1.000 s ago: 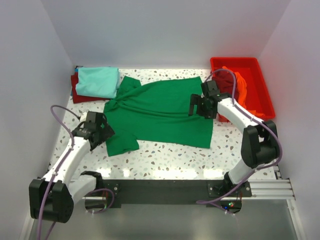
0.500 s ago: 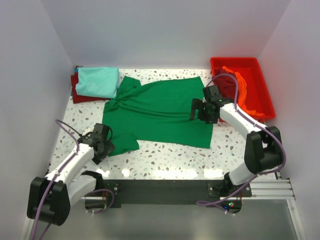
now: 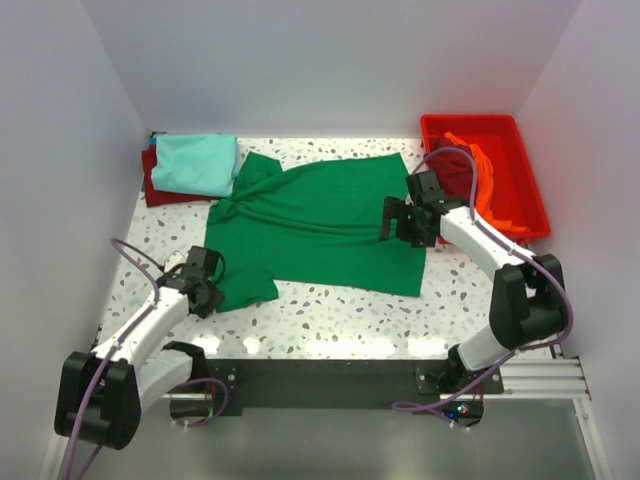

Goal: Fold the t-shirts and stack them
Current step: Flatten the tshirt out

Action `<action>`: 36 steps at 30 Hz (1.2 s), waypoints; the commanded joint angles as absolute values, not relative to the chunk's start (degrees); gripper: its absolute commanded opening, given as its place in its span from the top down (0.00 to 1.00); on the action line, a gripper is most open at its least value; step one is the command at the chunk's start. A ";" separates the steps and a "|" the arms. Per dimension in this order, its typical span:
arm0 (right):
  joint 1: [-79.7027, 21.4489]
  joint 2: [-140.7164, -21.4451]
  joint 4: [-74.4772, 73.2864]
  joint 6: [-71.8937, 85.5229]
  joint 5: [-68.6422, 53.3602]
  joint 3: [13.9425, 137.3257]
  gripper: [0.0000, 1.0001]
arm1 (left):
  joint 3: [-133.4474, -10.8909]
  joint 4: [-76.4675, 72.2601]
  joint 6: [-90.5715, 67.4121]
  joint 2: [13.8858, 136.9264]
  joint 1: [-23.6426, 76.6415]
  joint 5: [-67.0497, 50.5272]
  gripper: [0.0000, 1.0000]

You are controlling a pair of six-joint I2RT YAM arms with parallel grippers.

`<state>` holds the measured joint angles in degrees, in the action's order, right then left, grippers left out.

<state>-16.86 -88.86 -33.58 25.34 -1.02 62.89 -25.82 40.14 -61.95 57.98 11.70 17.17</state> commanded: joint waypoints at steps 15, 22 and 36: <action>-16.70 -81.22 -35.33 27.60 1.76 54.68 0.08 | -20.48 31.99 -59.50 59.50 11.95 10.46 1.00; -16.61 -75.50 -37.70 29.97 5.88 46.41 0.10 | -22.14 34.97 -60.47 54.77 11.95 7.74 1.00; -16.35 -76.56 -35.06 32.69 8.00 40.43 0.44 | -27.68 44.38 -63.02 46.67 11.95 9.49 1.00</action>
<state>-16.73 -76.55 -35.75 31.38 6.76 40.73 -24.32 41.71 -61.87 47.90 11.70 8.34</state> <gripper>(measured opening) 0.578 0.016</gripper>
